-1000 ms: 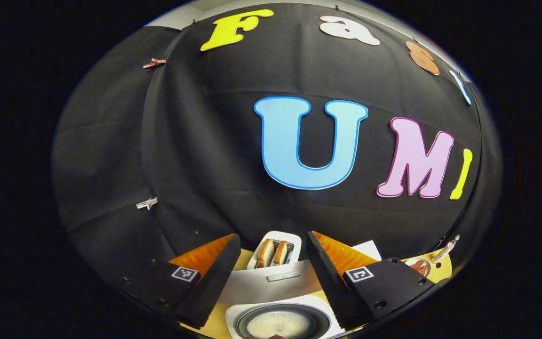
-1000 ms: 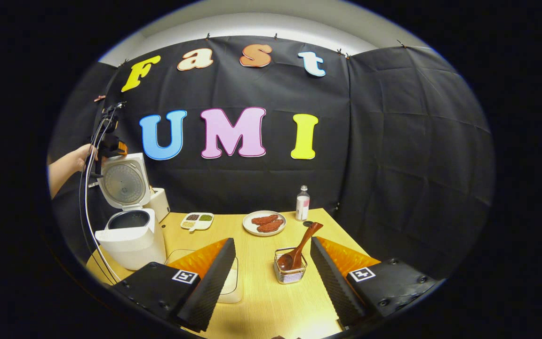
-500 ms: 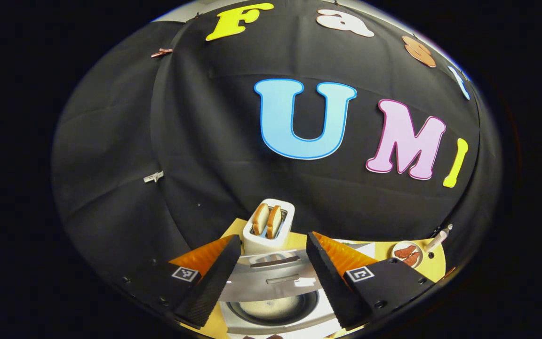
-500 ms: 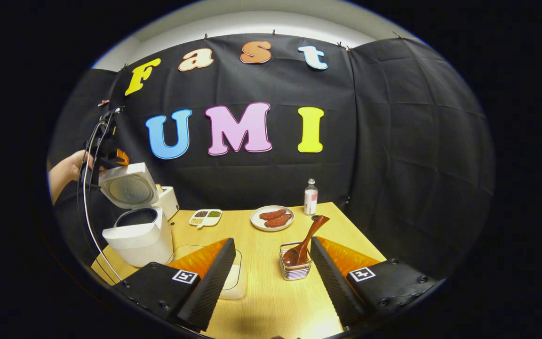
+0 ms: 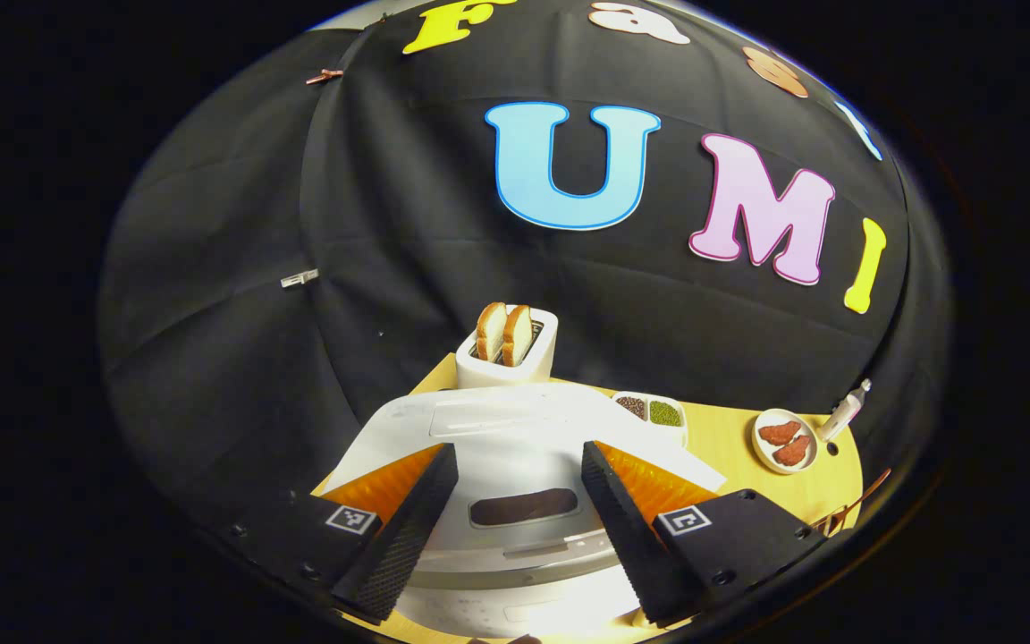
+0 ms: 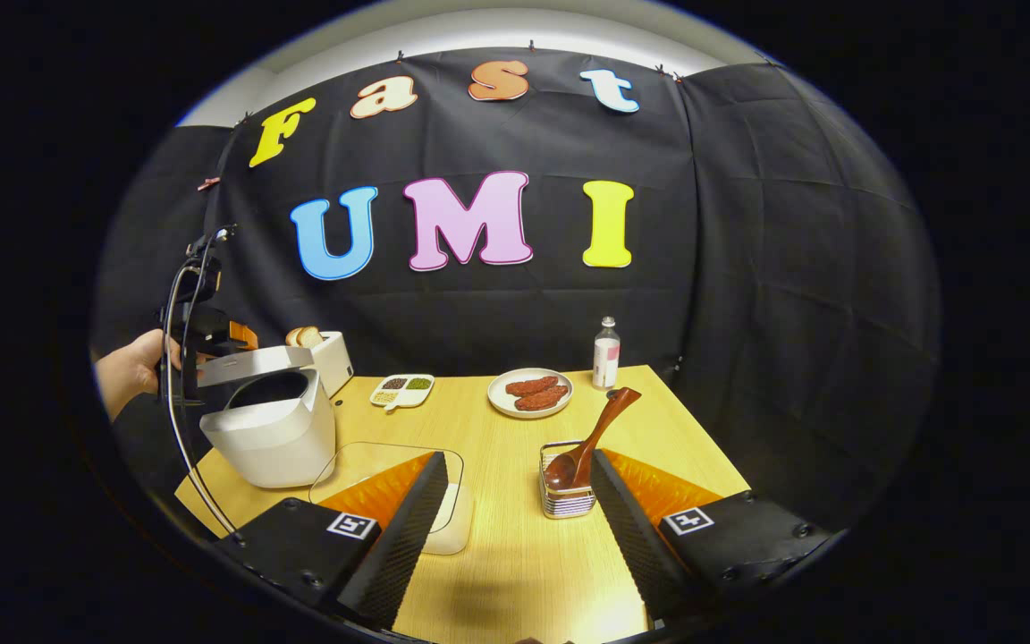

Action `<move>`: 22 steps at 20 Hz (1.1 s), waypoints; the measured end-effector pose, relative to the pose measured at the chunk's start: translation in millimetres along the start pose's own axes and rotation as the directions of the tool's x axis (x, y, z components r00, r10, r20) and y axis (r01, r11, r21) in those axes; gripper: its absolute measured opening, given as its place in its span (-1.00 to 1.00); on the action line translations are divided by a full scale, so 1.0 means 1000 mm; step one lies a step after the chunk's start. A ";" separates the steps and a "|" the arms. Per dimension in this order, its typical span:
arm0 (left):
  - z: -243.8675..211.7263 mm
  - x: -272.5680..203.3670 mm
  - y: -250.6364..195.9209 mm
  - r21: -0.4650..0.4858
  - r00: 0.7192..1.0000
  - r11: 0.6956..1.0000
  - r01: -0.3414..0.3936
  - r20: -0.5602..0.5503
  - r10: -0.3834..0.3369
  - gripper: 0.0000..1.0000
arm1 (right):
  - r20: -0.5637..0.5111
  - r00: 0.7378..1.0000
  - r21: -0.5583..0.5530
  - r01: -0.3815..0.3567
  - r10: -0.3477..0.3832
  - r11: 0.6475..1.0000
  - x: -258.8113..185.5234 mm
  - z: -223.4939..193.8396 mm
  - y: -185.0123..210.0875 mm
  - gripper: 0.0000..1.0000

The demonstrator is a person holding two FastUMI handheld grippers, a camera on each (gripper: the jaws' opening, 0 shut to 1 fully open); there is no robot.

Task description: Close the left gripper, press the button to open the rice cooker; take a wooden spoon from the chopstick holder with the right hand, scoop a spoonful of rice and pour it into the rice cooker, then put the wooden spoon back into the chopstick holder.

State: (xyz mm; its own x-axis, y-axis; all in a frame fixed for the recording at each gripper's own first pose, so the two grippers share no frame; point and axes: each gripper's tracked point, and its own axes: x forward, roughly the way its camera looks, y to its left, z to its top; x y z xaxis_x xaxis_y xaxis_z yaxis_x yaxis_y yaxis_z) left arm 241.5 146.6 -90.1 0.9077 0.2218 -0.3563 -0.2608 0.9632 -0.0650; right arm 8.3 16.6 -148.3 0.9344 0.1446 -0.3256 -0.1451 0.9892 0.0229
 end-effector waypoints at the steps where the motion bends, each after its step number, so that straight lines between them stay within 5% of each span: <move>1: -0.010 0.002 0.000 0.000 1.000 1.000 -0.004 -0.008 0.004 0.97 | -0.007 1.000 -0.003 -0.007 0.007 1.000 0.001 -0.002 0.001 1.00; 11: -0.070 0.015 -0.007 0.090 0.996 0.995 -0.031 -0.079 0.038 0.99 | -0.035 0.999 0.002 0.002 -0.002 1.000 0.010 -0.012 -0.014 1.00; 18: -0.068 0.008 -0.012 0.094 0.998 0.995 0.033 -0.050 -0.029 0.99 | 0.003 1.000 -0.047 -0.025 0.025 0.999 0.023 0.005 -0.008 1.00; 22: -0.033 -0.040 -0.028 0.139 0.993 0.987 0.077 0.078 -0.088 0.93 | 0.069 0.996 -0.078 -0.050 0.055 0.996 0.034 0.040 0.007 1.00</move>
State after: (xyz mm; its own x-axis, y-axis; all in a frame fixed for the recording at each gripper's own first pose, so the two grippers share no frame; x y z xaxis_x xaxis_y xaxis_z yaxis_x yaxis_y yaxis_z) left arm 201.1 106.1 -104.4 0.9500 0.1473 -0.2752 -0.1422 0.9891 0.0382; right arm 52.3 29.8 -121.6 0.9453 0.2003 -0.2574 -0.2162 0.9757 -0.0349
